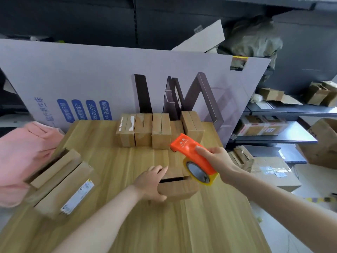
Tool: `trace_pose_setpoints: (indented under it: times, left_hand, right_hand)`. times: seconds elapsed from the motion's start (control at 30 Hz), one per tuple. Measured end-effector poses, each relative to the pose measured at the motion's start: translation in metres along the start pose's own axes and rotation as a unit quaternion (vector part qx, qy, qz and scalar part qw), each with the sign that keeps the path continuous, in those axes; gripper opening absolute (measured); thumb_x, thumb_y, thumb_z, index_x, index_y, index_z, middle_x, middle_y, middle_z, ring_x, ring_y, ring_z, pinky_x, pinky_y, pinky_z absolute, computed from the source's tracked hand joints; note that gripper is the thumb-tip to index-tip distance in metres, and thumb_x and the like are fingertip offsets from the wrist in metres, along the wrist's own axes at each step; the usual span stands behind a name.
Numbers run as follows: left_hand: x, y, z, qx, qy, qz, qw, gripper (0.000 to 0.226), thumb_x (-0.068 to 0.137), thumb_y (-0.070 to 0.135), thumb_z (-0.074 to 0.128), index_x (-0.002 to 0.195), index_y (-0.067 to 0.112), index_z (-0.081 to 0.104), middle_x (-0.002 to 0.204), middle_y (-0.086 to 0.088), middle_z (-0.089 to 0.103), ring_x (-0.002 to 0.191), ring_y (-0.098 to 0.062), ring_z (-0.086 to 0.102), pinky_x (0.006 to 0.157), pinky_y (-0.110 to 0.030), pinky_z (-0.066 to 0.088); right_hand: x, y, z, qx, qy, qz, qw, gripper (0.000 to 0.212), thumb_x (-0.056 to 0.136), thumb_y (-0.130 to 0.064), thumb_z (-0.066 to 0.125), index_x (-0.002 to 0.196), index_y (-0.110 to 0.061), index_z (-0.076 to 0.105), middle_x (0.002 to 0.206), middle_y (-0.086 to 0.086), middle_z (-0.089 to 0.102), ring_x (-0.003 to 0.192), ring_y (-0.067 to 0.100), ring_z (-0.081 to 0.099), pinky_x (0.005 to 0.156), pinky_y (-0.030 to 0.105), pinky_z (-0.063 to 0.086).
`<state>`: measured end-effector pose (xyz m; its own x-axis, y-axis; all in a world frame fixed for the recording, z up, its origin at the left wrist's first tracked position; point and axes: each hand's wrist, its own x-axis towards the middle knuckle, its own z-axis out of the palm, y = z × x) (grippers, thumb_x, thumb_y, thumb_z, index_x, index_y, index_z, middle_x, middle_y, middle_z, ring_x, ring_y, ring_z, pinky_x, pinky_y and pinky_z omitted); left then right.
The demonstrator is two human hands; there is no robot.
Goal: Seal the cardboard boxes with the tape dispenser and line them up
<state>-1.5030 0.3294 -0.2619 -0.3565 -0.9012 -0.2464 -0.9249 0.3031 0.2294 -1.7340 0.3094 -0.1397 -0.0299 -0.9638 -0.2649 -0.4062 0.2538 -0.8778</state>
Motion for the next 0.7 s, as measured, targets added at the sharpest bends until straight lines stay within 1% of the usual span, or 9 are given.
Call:
trace_pose_setpoints:
  times: [0.13,0.2,0.27,0.33,0.37,0.4,0.47,0.5,0.7]
  left_hand:
    - [0.009,-0.019,0.026,0.071,-0.091,0.011,0.993,0.099,0.080,0.022,0.068,0.153,0.022,0.001,0.161,0.003,0.001,0.148,-0.020,0.001,0.118,-0.053,0.009]
    - [0.014,-0.020,0.030,0.084,-0.097,0.018,0.992,0.099,0.080,0.020,0.069,0.154,0.022,0.002,0.161,0.002,-0.001,0.148,-0.020,-0.005,0.117,-0.056,0.000]
    - [0.021,-0.014,0.019,0.031,-0.081,0.017,0.996,0.091,0.081,0.029,0.067,0.153,0.020,0.012,0.160,0.003,0.006,0.148,-0.019,-0.001,0.118,-0.054,0.002]
    - [0.028,-0.006,-0.001,-0.150,0.001,-0.050,0.987,0.063,0.087,0.037,0.061,0.145,0.024,0.037,0.151,0.005,0.032,0.142,-0.020,0.027,0.115,-0.045,0.022]
    - [0.029,-0.002,-0.016,-0.280,0.055,-0.107,0.952,0.044,0.090,0.040,0.058,0.132,0.027,0.051,0.136,0.006,0.048,0.128,-0.019,0.044,0.107,-0.038,0.034]
    - [0.030,0.003,-0.035,-0.425,0.091,-0.159,0.887,0.032,0.092,0.045,0.055,0.119,0.027,0.058,0.120,0.005,0.058,0.113,-0.019,0.054,0.097,-0.034,0.042]
    - [0.031,0.009,-0.072,-0.656,0.076,-0.204,0.722,0.044,0.093,0.054,0.048,0.113,0.017,0.062,0.108,-0.002,0.068,0.100,-0.020,0.064,0.088,-0.033,0.050]
    - [0.032,0.011,-0.089,-0.704,0.053,-0.198,0.680,0.050,0.093,0.055,0.045,0.113,0.012,0.063,0.105,-0.006,0.070,0.096,-0.021,0.067,0.086,-0.034,0.053]
    - [0.029,0.029,-0.161,-0.728,0.075,-0.120,0.671,0.029,0.091,0.037,0.060,0.098,0.011,0.069,0.088,-0.005,0.071,0.077,-0.016,0.068,0.074,-0.029,0.056]
  right_hand:
    - [0.010,0.019,0.007,-0.029,-0.007,0.028,0.999,0.044,0.083,-0.049,0.068,0.076,-0.006,0.064,0.067,0.007,0.059,0.060,0.016,0.052,0.056,0.027,0.038]
    - [0.015,0.025,0.005,-0.054,-0.018,0.030,0.998,0.047,0.082,-0.051,0.068,0.073,-0.005,0.063,0.066,0.008,0.059,0.059,0.016,0.052,0.056,0.028,0.038]
    - [0.020,0.024,0.001,-0.064,-0.028,0.019,0.997,0.053,0.082,-0.050,0.068,0.073,0.002,0.063,0.064,0.008,0.058,0.058,0.016,0.052,0.056,0.029,0.038]
    - [0.024,0.017,-0.005,-0.075,-0.038,-0.001,0.996,0.050,0.084,-0.047,0.067,0.070,0.000,0.062,0.058,0.003,0.056,0.052,0.012,0.051,0.050,0.025,0.038]
    - [0.024,0.011,-0.009,-0.079,-0.046,-0.013,0.996,0.047,0.085,-0.045,0.067,0.069,-0.001,0.061,0.055,0.002,0.057,0.048,0.011,0.051,0.046,0.023,0.038]
    - [0.024,0.005,-0.013,-0.078,-0.055,-0.025,0.995,0.046,0.086,-0.043,0.066,0.069,-0.001,0.062,0.054,0.003,0.058,0.047,0.012,0.052,0.043,0.023,0.040]
    - [0.023,-0.009,-0.020,-0.064,-0.077,-0.046,0.994,0.043,0.088,-0.037,0.066,0.072,0.003,0.064,0.055,0.010,0.062,0.045,0.020,0.057,0.040,0.028,0.045]
    - [0.022,-0.016,-0.022,-0.056,-0.087,-0.056,0.993,0.040,0.089,-0.035,0.066,0.075,0.002,0.065,0.056,0.014,0.064,0.044,0.025,0.059,0.040,0.031,0.048]
    - [0.022,-0.052,-0.032,-0.049,-0.083,-0.127,0.987,0.028,0.090,-0.028,0.066,0.074,-0.004,0.068,0.050,0.008,0.064,0.038,0.022,0.056,0.038,0.034,0.050]
